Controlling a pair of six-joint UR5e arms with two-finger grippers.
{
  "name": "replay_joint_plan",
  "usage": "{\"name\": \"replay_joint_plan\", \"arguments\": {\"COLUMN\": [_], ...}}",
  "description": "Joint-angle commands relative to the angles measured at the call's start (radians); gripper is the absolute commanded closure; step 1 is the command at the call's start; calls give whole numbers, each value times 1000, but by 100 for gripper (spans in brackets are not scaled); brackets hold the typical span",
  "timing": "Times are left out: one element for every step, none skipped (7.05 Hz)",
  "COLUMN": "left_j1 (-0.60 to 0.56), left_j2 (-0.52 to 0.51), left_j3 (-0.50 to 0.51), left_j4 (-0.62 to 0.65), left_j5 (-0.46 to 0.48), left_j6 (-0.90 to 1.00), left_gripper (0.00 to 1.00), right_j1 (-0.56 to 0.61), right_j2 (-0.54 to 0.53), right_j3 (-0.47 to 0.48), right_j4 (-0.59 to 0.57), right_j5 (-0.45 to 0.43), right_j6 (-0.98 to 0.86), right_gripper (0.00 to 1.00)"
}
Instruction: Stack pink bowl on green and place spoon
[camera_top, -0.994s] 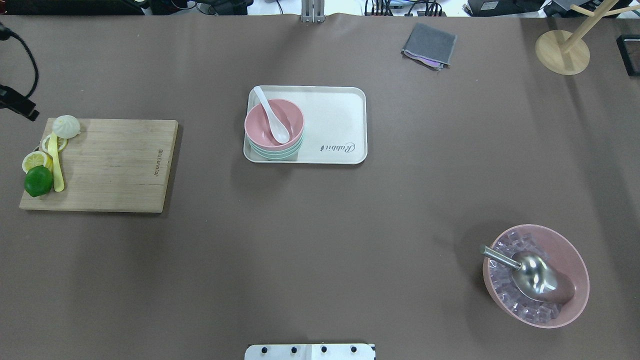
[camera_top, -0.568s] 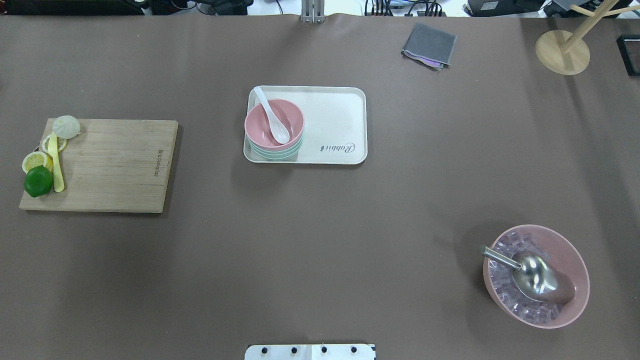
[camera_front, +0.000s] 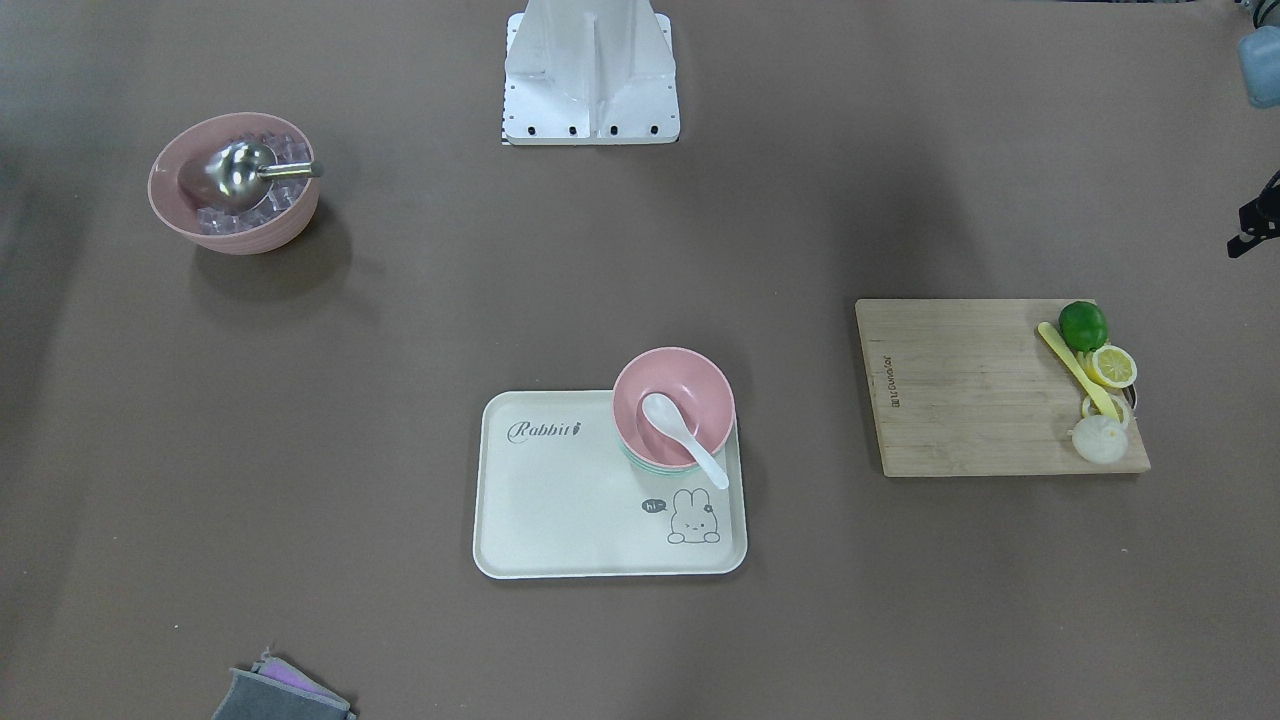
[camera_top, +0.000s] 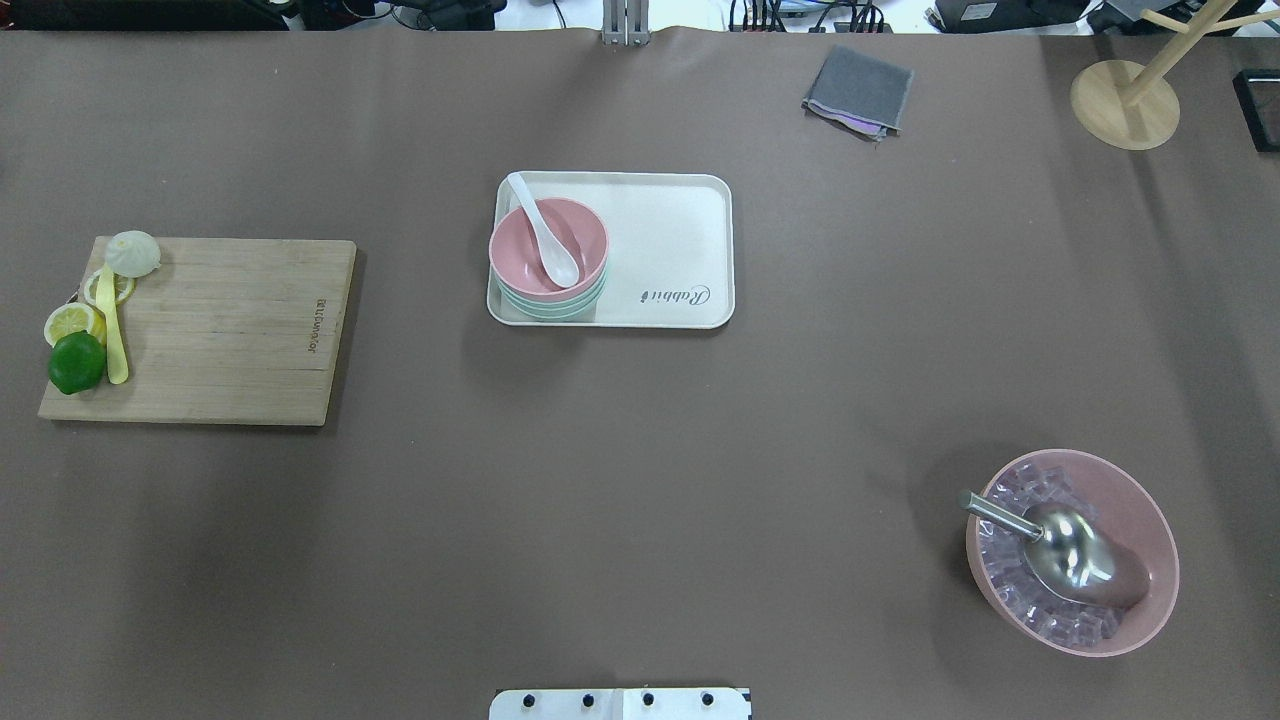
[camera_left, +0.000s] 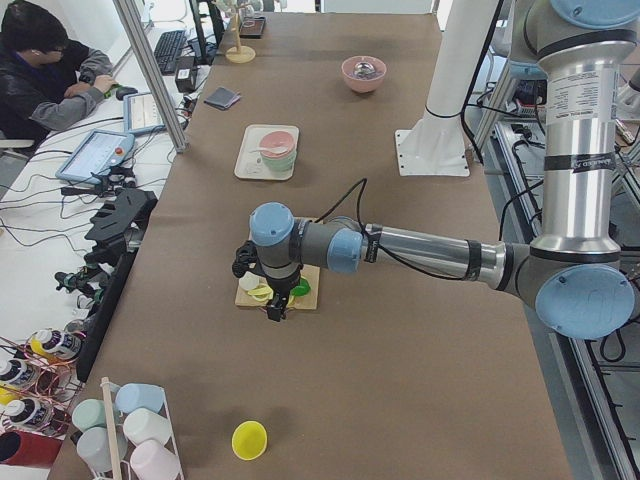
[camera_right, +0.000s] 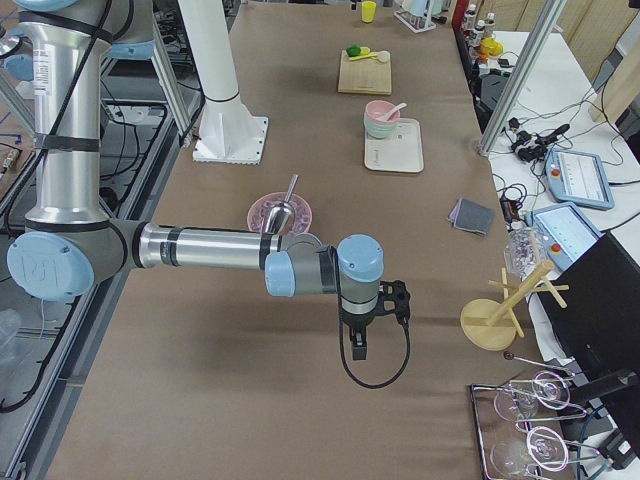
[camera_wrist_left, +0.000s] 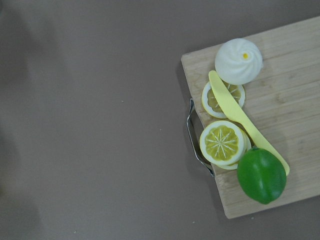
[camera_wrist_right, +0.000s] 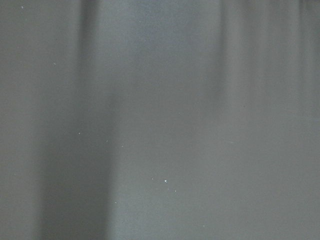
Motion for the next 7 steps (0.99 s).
{"name": "replay_joint_plan", "arguments": {"left_j1": [-61,-90,-92,-91,-92,-91,-91], "left_j2": [-2,-2,0,3,6,4,1], "left_j3": [9,3,3,0,-10,-8,-23], "left_j4": [58,58,59,66,66,64,61], "left_j5": [2,5,5,7,8,25,81], "left_j6": [14,17,17,17,17,15,17], "left_gripper": [1,1,1,1,1,1,1], "right_j1": [0,0,0,-2,-2,-2,-2], "right_j2": [0,-1,-1,-3,-3,-4,-4], "right_j3": [1,1,4,6,6,6,6], "right_j4": [2,5,5,6,6,6,6], "right_j5": [-1,-1,0,0,-1,0,2], "right_j6": [2,2,3,3,3,3,5], "right_gripper": [0,0,0,0,0,0,0]}}
